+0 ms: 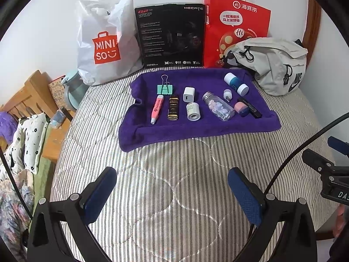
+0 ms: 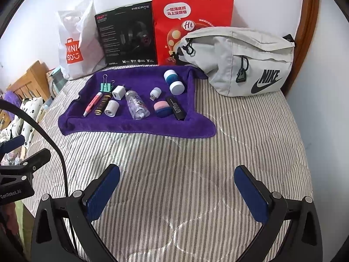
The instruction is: Organize rigid objects
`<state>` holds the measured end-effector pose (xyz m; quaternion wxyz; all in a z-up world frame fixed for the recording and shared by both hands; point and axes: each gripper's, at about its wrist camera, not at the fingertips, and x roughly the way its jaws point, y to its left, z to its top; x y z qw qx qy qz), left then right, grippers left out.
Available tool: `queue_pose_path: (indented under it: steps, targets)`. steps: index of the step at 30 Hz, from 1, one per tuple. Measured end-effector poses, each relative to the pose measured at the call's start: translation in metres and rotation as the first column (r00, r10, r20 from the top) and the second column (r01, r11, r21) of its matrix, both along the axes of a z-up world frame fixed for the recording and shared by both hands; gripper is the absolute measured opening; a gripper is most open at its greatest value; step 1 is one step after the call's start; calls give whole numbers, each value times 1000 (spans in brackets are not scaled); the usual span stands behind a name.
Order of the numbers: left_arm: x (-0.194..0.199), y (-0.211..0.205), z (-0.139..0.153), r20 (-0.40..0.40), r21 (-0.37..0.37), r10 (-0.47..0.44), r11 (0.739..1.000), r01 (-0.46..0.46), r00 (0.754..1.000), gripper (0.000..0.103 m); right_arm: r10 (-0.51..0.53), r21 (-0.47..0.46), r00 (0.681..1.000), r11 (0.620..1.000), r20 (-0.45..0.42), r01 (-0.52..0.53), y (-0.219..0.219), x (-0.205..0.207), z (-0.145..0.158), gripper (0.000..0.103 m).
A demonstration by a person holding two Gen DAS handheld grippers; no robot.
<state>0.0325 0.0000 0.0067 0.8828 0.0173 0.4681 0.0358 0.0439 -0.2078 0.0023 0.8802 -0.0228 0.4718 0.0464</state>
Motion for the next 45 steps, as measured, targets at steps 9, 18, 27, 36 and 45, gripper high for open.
queue_pose_path:
  steps: [9,18,27,36,45]
  targets:
    - [2,-2,-2,-8,16,1,1000,-1,1000,103,1,-4,1000,1000,0,-1,-1,-1,-1,103]
    - [2,-5,-2,-11,29,-5,1000,5,1000,103,-1,-3,1000,1000,4,1,-5,-3,-1,103]
    - [2,-5,0,-10,30,-7,1000,7,1000,103,7,-10,1000,1000,2,-7,-4,-4,-1,103]
    - [2,-1,2,-3,26,-2,1000,2,1000,103,14,-10,1000,1000,0,-14,-2,-3,-1,103]
    - [1,-1,3,-7,29,-1,1000,1,1000,103,20,-15,1000,1000,8,-20,0,-5,0,103]
